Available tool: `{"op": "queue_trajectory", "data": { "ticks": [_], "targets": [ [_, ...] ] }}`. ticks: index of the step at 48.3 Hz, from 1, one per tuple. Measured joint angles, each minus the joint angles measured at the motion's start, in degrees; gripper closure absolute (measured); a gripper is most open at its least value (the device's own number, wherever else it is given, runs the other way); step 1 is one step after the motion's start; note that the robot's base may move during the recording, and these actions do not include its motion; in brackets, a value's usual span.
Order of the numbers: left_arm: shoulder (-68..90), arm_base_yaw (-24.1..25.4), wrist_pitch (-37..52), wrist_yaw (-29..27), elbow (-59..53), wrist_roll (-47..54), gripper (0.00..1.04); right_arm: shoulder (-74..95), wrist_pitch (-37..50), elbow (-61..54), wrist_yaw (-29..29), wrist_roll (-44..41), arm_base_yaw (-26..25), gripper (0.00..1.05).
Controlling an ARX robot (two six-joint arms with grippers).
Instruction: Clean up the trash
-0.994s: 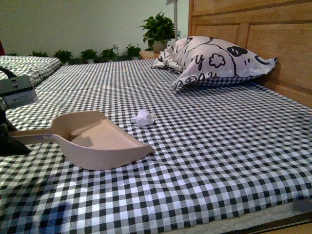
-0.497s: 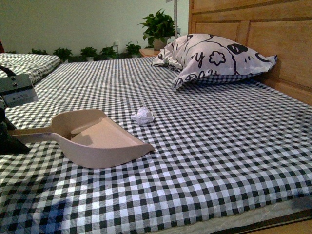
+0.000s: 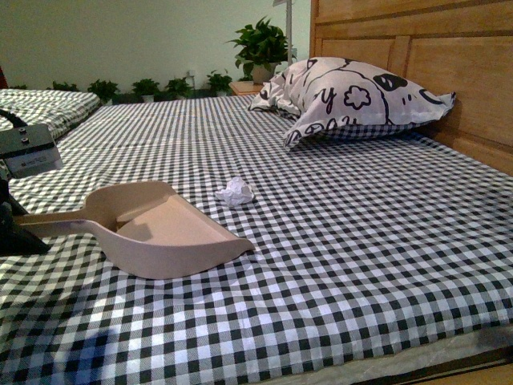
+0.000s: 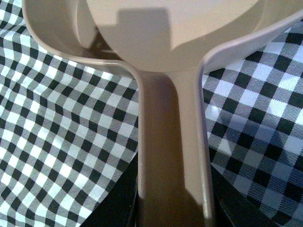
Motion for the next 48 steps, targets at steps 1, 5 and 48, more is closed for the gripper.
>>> {"op": "queue_trajectory", "data": {
  "ticks": [1,5,48],
  "targets": [
    [0.00,0.00,-0.02,0.00,0.00,0.02,0.78,0.31,0.02,0.11,-0.33,0.00,-0.28,0.86],
    [0.00,0.00,-0.02,-0.02,0.00,0.13,0.78,4.90,1.81,2.56,-5.25,1.16,-5.05,0.86],
    [0.00,0.00,-0.02,-0.04,0.04,0.15,0.78,63.36,9.40,42.99,-22.67,-18.88,-3.54,0.86]
  ]
}}
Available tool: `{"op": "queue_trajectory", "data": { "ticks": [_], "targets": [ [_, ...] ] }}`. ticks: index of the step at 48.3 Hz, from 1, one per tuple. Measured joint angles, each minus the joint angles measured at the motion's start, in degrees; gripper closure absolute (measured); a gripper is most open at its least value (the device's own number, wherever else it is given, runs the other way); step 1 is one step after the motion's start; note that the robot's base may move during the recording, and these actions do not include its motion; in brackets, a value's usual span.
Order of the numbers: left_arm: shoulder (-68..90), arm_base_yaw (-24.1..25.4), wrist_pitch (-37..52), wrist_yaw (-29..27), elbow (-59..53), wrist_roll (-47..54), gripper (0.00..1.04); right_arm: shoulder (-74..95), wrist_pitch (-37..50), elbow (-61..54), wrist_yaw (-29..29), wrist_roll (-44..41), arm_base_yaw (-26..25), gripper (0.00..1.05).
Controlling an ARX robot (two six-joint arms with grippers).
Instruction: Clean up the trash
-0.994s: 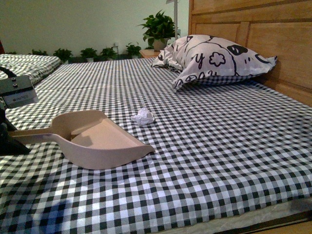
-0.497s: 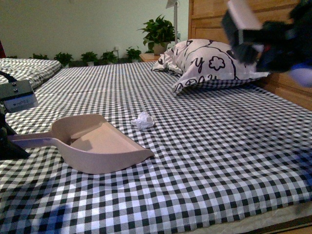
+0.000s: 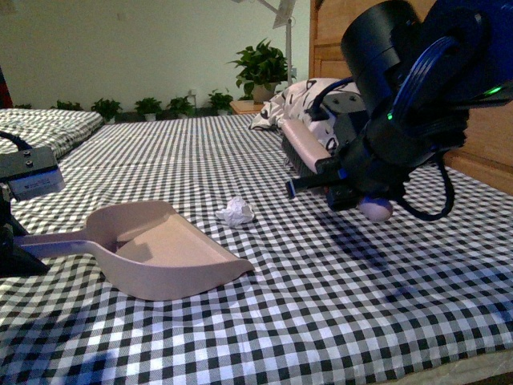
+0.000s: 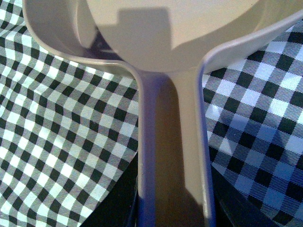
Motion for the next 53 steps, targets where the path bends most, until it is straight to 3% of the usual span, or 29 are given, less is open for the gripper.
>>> {"op": "queue_trajectory", "data": {
  "ticks": [23,53],
  "targets": [
    [0.00,0.00,0.00,0.00,0.00,0.00,0.78,9.62,-3.93,9.05,7.37,-7.89,1.36,0.86],
    [0.00,0.00,0.00,0.00,0.00,0.02,0.78,15.89,-10.97,17.27,5.22,-10.19,2.01,0.86]
  ]
}}
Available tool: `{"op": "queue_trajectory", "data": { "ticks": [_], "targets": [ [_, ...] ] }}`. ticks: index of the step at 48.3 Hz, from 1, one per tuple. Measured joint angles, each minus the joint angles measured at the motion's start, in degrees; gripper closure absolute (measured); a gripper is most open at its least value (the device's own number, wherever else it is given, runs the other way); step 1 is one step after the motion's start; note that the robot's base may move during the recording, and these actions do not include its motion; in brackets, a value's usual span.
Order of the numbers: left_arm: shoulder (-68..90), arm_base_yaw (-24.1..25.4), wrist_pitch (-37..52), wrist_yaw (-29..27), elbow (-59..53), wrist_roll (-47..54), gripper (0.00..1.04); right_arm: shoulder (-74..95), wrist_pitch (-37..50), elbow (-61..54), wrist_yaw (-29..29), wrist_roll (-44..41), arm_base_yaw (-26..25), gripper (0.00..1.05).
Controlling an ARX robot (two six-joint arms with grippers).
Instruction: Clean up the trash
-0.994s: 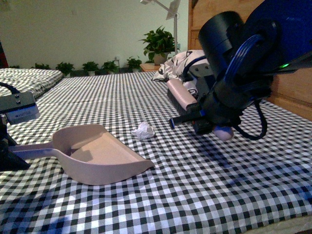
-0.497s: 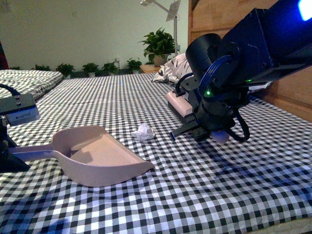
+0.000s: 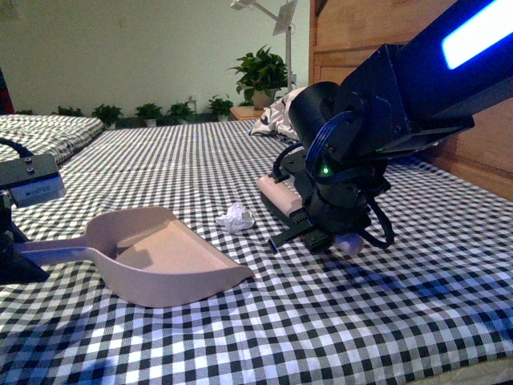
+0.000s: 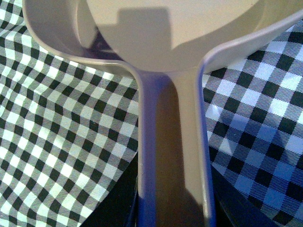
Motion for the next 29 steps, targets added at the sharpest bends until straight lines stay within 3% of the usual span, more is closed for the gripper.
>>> {"op": "queue_trajectory", "data": {
  "ticks": [29],
  "targets": [
    [0.00,0.00,0.00,0.00,0.00,0.00,0.78,-3.10,-4.28,-0.50,-13.33,-1.01,5.20,0.86]
  ]
}}
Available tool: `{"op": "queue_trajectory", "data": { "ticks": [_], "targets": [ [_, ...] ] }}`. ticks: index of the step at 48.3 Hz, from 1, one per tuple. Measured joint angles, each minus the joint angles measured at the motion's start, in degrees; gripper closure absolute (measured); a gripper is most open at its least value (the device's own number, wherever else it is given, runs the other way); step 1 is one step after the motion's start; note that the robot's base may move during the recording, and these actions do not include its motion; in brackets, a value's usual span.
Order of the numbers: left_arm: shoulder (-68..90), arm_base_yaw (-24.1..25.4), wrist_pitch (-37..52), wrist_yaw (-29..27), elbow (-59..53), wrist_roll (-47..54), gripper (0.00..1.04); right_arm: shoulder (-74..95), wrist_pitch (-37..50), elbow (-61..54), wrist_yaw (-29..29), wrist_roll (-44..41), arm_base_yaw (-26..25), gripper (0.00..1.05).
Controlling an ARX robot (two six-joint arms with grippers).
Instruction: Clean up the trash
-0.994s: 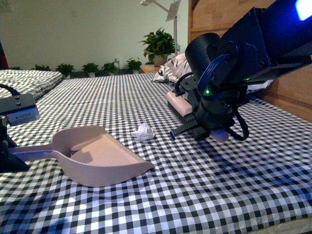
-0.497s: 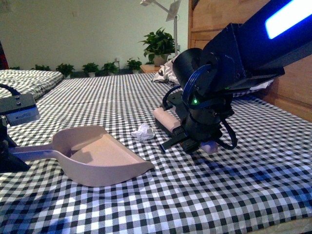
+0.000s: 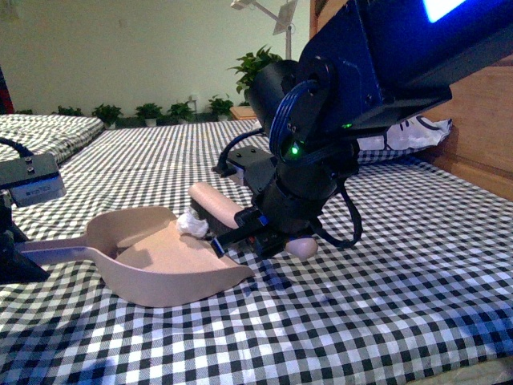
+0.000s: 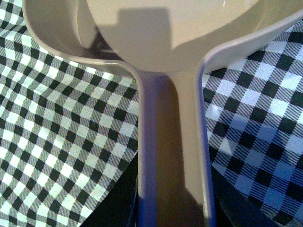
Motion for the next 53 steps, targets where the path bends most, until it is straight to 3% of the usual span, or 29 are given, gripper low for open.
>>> {"op": "queue_trajectory", "data": {
  "ticks": [13,27,39,53],
  "targets": [
    [0.00,0.00,0.00,0.02,0.00,0.00,0.78,-8.22,-2.29,-6.05,-8.46,0.24,1.33,0.86],
    [0.00,0.00,0.00,0.00,0.00,0.00,0.78,-14.29,-2.32,-6.29,-11.87,1.31,-0.50,0.86],
    [0.00,0.00,0.00,0.00,0.00,0.00,0.78,-14.78,3.39,-5.88,-9.44,3.41,-5.18,0.86],
    [0.00,0.00,0.00,0.02,0.02,0.00,0.78,-16.94,11.52,-10.14,-2.80,7.85,-13.73,0.86]
  ]
}}
